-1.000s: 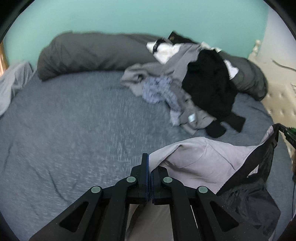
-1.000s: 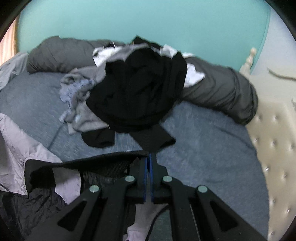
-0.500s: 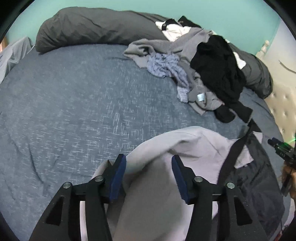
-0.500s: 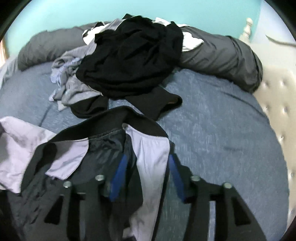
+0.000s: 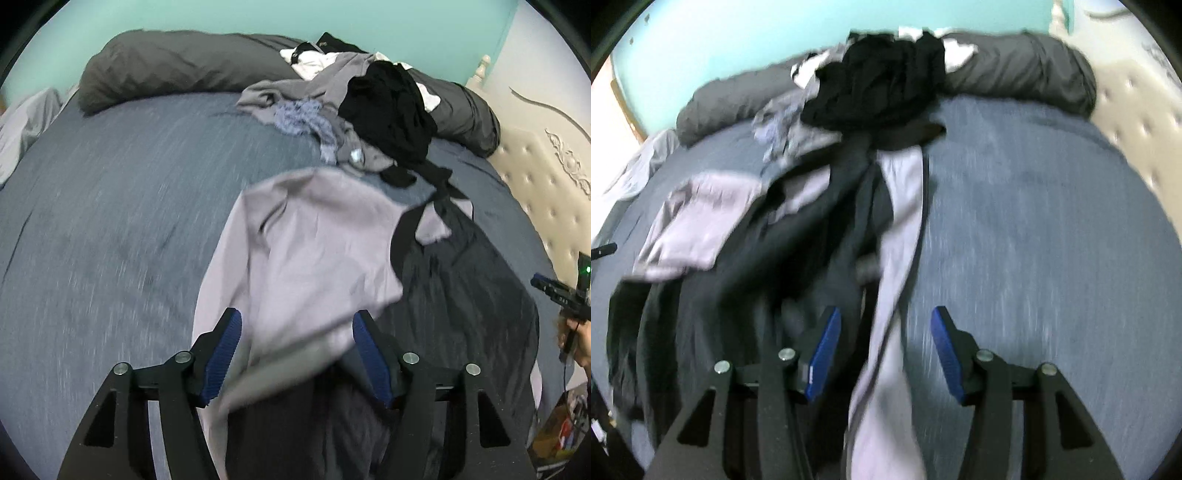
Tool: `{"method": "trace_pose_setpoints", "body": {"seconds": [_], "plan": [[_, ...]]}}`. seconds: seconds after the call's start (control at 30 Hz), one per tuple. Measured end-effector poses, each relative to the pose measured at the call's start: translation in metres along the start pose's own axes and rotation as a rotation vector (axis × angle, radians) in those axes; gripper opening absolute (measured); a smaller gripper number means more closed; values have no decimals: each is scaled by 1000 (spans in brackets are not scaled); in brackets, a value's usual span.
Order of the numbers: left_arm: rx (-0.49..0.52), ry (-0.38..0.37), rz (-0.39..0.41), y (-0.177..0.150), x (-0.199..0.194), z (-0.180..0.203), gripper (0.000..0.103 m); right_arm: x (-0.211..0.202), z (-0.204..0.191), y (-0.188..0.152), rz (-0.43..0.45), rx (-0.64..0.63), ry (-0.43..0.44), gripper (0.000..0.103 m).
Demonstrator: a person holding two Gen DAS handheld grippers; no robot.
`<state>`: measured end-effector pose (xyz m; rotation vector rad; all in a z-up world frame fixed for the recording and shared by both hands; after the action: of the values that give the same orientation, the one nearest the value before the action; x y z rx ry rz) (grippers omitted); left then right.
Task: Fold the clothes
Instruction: 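Lower the jacket onto the bed with both grippers, laying it flat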
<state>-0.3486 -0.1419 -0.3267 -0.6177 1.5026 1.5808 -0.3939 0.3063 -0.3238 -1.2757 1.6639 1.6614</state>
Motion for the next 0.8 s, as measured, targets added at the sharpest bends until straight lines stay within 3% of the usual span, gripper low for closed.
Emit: {"method": "trace_pose_setpoints", "body": {"seconds": [0.2, 0.43, 0.5, 0.57, 0.67, 0.8], "plan": [[-41, 0, -18, -73, -17, 1, 67, -6, -9, -78, -78, 35, 23, 52], [-77, 14, -39, -123, -25, -3, 67, 8, -21, -113, -141, -32, -54, 52], [-83, 19, -46, -132, -28, -6, 67, 14, -22, -117, -162, -40, -67, 45], [-88, 28, -58, -141, -29, -12, 67, 19, -19, -124, -184, -58, -96, 22], [-88, 38, -76, -151, -29, -19, 67, 23, -12, -129, -204, -48, -109, 4], [-101, 32, -79, -155, -26, -26, 67, 11, -1, -122, -164, 2, -90, 3]]}}
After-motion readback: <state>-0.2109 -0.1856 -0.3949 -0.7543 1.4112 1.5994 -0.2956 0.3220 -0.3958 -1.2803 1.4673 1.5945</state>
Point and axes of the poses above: each gripper's, at about its wrist camera, not at the fingertips, and x roughly the way its jaws point, z to its right, y to its top, the point moved 10 cm from there along x, roughly the way its jaws point, and after that the axes turned 7 degrees about x, right-handed, at the moved point
